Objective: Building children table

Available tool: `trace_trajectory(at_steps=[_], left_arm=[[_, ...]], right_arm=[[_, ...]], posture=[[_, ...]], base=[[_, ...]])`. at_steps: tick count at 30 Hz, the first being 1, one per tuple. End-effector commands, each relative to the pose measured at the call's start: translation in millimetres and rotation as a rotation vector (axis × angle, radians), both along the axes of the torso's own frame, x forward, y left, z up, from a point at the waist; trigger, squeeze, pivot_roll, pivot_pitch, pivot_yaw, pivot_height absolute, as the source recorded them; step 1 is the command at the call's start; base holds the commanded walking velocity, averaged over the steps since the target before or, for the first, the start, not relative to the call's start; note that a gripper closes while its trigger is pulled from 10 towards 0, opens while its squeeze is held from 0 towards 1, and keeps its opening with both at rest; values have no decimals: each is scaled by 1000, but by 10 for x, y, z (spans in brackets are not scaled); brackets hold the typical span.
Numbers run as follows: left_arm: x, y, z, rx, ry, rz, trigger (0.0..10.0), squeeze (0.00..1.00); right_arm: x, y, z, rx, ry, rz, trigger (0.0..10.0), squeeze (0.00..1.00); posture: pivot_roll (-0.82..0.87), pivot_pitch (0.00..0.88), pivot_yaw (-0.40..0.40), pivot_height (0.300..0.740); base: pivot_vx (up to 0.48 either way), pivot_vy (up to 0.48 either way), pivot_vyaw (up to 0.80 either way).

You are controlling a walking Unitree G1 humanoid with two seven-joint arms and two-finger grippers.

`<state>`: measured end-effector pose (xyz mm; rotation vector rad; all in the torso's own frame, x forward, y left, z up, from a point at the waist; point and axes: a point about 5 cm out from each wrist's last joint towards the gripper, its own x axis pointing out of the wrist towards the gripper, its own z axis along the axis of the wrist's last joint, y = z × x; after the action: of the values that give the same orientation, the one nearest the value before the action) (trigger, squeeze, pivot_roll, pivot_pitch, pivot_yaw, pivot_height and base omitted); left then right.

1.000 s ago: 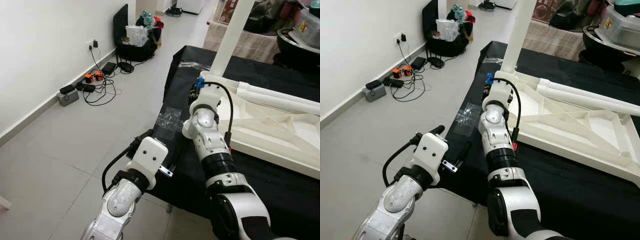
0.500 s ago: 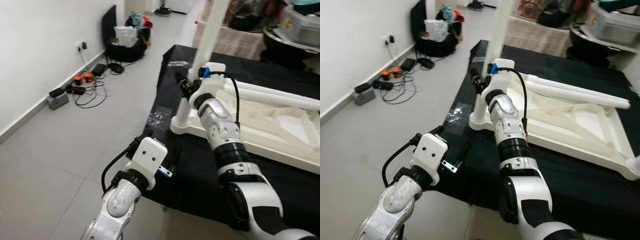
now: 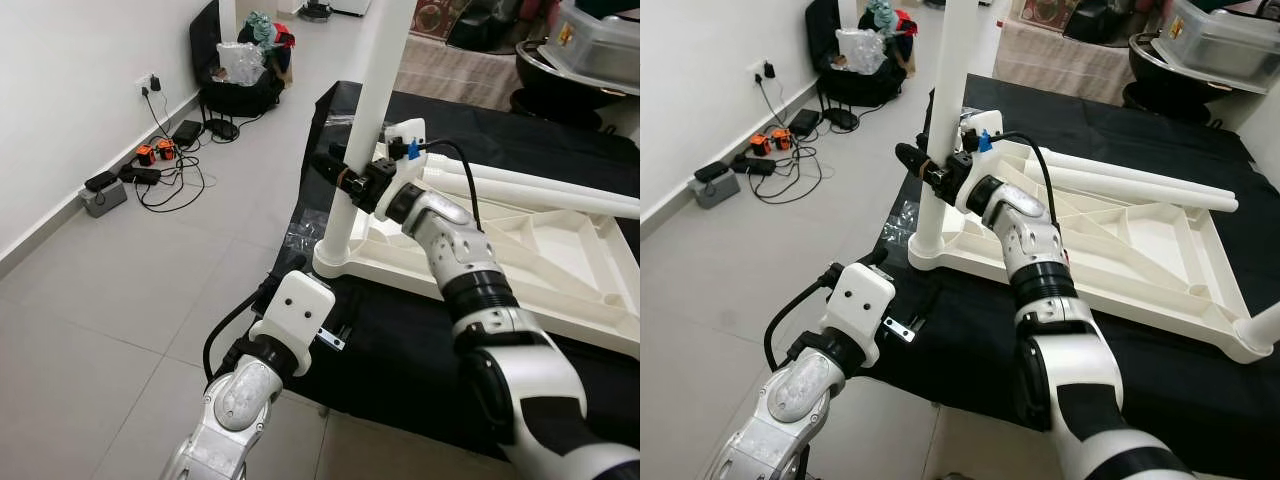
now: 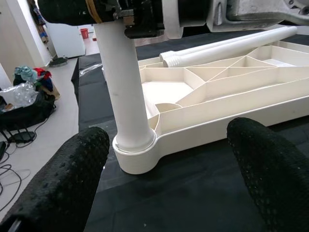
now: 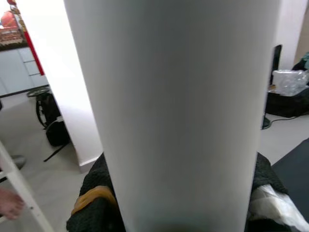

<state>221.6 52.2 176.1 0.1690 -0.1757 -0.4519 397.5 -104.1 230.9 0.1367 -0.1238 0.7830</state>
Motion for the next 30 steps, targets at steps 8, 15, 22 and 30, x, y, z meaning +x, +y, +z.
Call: trace_trajectory(at_steps=[8,15,22,30], left_arm=[[-5,-5,-11,8,-1,1,10000,0],[-2,-14,-20,9,0,-6,10000,0],[4,-22,-16,8,-1,-10,10000,0],[4,-17,-16,8,1,-7,10000,0]], right_arm=[[70,-139,-193,-35,69,-297,0,0],[117,-599,-333,-161,135,-853,0,0],[66,-647,-335,-157,132,-1046,0,0],[84,-406,-273,-123,109,-967,10000,1000]], posture=[[79,43,-132,740],[72,41,-127,740],[71,45,-126,740],[72,49,-129,740]], base=[[0,0,0],[0,0,0],[0,0,0],[0,0,0]])
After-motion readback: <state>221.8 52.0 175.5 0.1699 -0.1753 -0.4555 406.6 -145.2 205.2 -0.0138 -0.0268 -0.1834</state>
